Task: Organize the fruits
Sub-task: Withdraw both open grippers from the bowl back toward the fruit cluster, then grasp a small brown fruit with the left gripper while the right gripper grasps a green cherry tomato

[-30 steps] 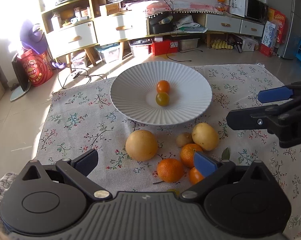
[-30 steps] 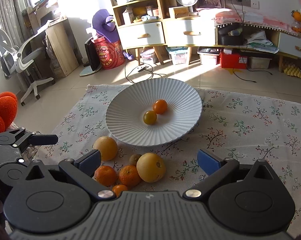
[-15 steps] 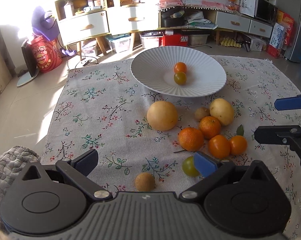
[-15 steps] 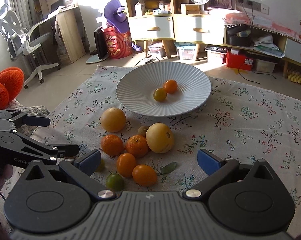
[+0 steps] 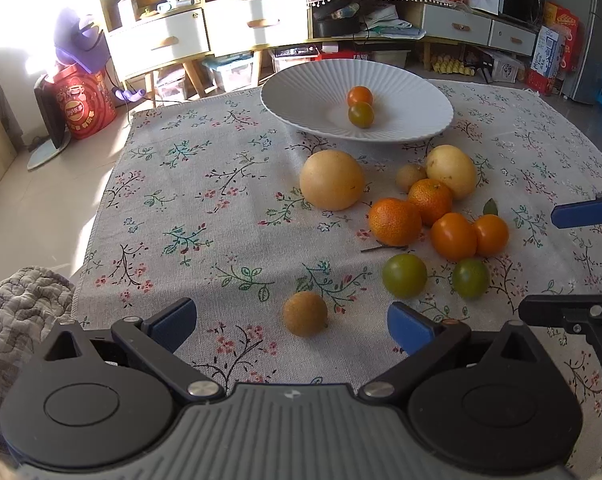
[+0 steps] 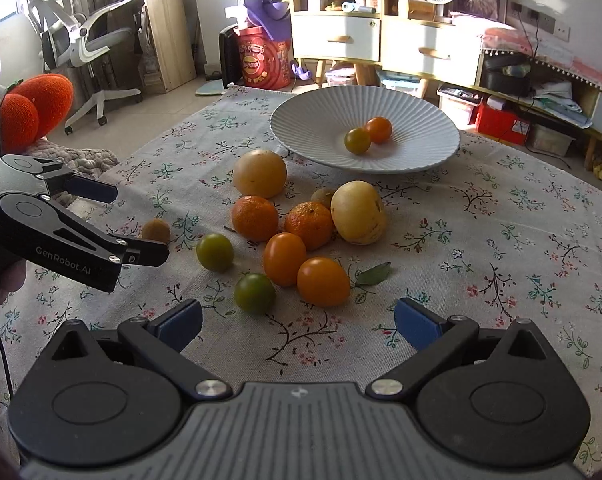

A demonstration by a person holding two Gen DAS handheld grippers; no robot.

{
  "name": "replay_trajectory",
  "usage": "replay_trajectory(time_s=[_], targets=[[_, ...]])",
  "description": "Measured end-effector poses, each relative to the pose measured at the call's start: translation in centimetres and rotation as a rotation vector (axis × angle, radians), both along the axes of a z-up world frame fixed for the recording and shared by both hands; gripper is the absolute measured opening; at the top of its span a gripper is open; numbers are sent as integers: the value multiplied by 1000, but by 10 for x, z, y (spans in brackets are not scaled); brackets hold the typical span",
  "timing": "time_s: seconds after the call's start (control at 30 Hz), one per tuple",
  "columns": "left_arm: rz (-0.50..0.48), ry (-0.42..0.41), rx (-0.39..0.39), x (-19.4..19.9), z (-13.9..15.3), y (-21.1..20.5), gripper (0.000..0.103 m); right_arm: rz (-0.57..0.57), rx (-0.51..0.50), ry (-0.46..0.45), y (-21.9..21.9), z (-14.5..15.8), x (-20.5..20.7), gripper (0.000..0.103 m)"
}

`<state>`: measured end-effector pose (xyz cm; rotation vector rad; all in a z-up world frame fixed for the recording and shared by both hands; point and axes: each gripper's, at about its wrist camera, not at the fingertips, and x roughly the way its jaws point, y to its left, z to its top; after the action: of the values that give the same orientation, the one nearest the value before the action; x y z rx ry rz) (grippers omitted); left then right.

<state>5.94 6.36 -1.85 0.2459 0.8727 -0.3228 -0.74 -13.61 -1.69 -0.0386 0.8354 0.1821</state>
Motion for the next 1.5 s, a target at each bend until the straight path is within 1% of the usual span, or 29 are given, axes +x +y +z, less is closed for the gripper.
replay_trajectory(time_s=[0.13,0.2,0.43,0.5,0.6,0.87,1.2,1.43,1.5], targets=[[-8,19,48,1,-12,-4,85,28,-4,20,11,-12,-4,102],[-14,23,57,0,-15,-6,85,49,-11,31,17,-16,-5,102],[10,46,15,2,-15,1,85,74,-17,45,25,-25,-7,102],[11,52,7,2,-15,2,84,73,-21,34,25,-26,-8,102],[7,62,-4,3,-14,0,80,70,-19,27,25,-25,-7,102],[-12,72,-24,2,-11,-2,64,47,-5,11,24,-26,2,100],[-10,74,-35,4,-9,-1,54,59,4,8,28,-25,5,93],[-6,72,-40,4,-8,0,47,65,8,1,28,-23,6,83],[-4,72,-43,4,-7,1,44,67,11,-2,29,-23,6,79]])
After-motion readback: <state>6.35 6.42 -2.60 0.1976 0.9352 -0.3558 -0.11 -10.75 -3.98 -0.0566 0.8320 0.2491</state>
